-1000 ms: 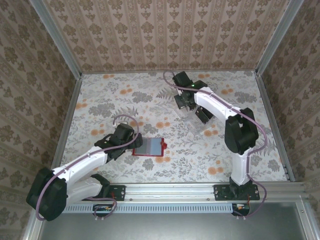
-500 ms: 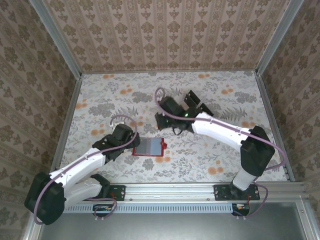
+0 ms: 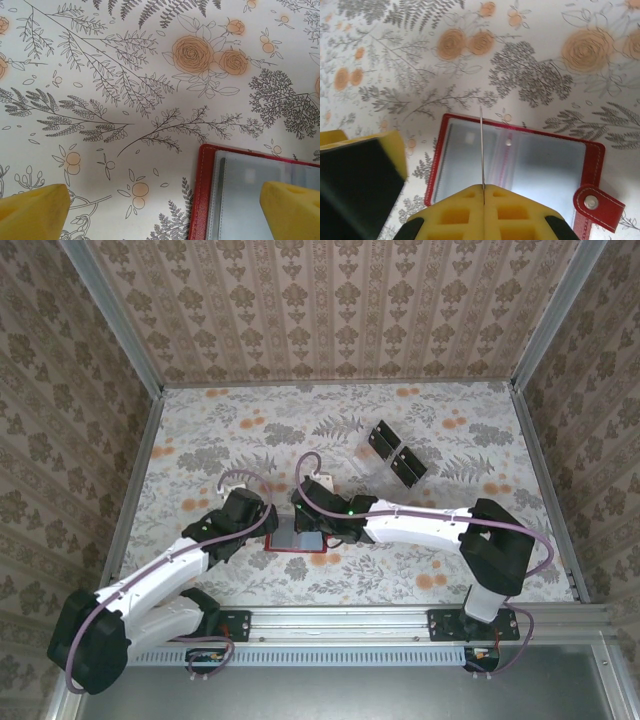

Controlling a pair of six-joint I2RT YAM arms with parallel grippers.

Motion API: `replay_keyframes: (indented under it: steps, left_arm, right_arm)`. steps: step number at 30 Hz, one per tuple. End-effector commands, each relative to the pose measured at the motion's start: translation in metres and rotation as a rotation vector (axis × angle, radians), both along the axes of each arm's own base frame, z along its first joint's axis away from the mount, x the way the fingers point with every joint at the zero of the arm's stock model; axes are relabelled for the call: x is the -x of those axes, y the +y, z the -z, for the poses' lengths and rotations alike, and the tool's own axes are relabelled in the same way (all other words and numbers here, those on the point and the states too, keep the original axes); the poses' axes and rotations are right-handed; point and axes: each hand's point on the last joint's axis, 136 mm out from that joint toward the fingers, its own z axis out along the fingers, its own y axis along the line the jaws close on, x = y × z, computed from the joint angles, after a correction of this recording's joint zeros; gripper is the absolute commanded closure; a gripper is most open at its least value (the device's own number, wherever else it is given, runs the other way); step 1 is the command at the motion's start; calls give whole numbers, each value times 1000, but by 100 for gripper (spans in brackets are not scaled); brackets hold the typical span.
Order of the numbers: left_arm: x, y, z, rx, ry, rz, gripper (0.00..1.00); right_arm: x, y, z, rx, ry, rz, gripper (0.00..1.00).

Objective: Put the credit cards into the card holder
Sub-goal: Move the card holder to the center of the table.

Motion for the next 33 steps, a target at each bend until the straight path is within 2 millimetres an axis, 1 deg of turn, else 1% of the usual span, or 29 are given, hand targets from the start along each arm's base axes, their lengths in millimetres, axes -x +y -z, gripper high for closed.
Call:
replay_keyframes:
  steps: [1, 10, 13, 18, 24, 29, 33]
  left_arm:
    - [3, 7, 2, -13, 4, -14, 0]
    - [3, 7, 5, -12, 11, -15, 0]
    - [3, 6, 5, -12, 11, -13, 0]
    - [3, 5, 5, -10, 13, -8, 0]
    - [5, 1, 6, -1, 26, 20, 0]
    - [6, -11, 10, 30, 44, 70, 0]
    - [6, -25, 14, 46, 59, 121, 0]
  right_arm:
    - [1, -4, 10, -3, -5, 74, 100]
    - [14, 2, 44, 7, 63, 64, 100]
    - [17, -3, 56, 30, 81, 65, 100]
    - [21, -20, 70, 92, 98, 61, 100]
    - [14, -50, 77, 154, 105, 50, 100]
    - [8, -68, 78, 190, 113, 28, 100]
    - [3, -73, 76, 194, 112, 9, 100]
